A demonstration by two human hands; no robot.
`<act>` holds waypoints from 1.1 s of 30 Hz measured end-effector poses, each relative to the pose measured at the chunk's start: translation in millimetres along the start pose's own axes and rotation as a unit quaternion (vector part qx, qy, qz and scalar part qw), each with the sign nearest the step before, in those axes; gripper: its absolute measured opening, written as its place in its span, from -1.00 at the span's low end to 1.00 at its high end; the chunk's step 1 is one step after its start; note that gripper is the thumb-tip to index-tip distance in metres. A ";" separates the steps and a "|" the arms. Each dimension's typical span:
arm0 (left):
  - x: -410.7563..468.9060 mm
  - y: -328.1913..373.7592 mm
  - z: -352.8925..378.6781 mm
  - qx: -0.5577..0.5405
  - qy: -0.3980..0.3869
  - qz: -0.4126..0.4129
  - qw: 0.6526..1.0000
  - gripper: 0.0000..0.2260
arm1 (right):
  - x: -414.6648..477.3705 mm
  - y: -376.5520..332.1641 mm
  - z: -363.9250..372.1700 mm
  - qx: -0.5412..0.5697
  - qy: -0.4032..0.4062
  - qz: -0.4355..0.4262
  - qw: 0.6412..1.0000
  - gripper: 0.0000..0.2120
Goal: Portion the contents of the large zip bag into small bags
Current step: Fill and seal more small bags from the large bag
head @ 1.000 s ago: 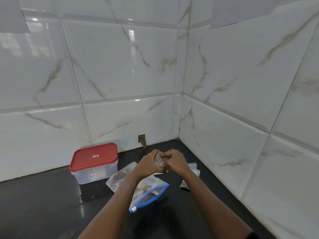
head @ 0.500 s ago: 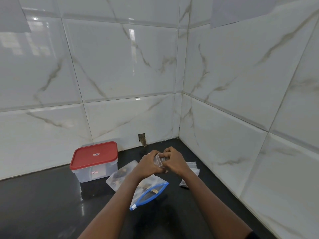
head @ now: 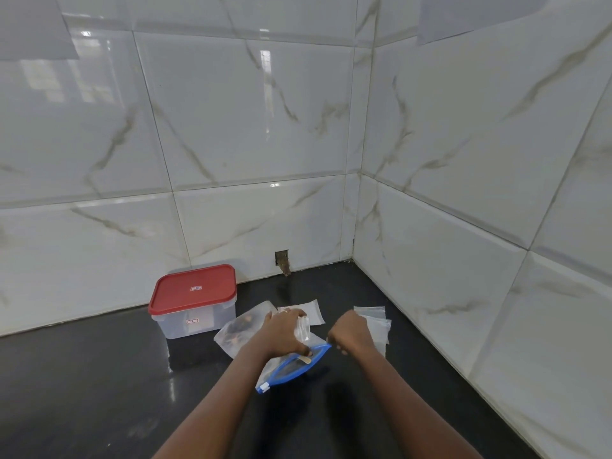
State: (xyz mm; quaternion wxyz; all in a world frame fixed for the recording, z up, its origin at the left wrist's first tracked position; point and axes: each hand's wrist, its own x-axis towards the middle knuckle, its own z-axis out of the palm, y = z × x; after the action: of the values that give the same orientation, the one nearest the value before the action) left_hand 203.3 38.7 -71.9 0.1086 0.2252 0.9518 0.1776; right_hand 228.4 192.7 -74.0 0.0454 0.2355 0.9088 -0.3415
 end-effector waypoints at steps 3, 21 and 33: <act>-3.4 -7.6 10.3 0.073 0.001 0.007 0.997 -0.30 | -5.9 6.8 12.9 -0.056 -0.011 -0.028 0.998 -0.80; -28.4 -23.0 -14.7 -0.066 0.242 -0.003 0.968 -0.52 | -36.8 -37.1 52.0 -0.278 -0.037 -0.337 0.899 -0.67; -47.3 -38.8 -34.1 -0.103 0.198 -0.089 0.971 -0.50 | -31.4 -66.5 33.1 -0.207 -0.018 -0.231 0.951 -0.81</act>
State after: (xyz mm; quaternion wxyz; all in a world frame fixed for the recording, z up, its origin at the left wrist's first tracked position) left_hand 219.8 -25.6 -49.7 -0.0444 0.0878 0.9470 0.3059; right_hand 223.1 115.3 -51.8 0.0292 -0.0015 0.9881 -0.1511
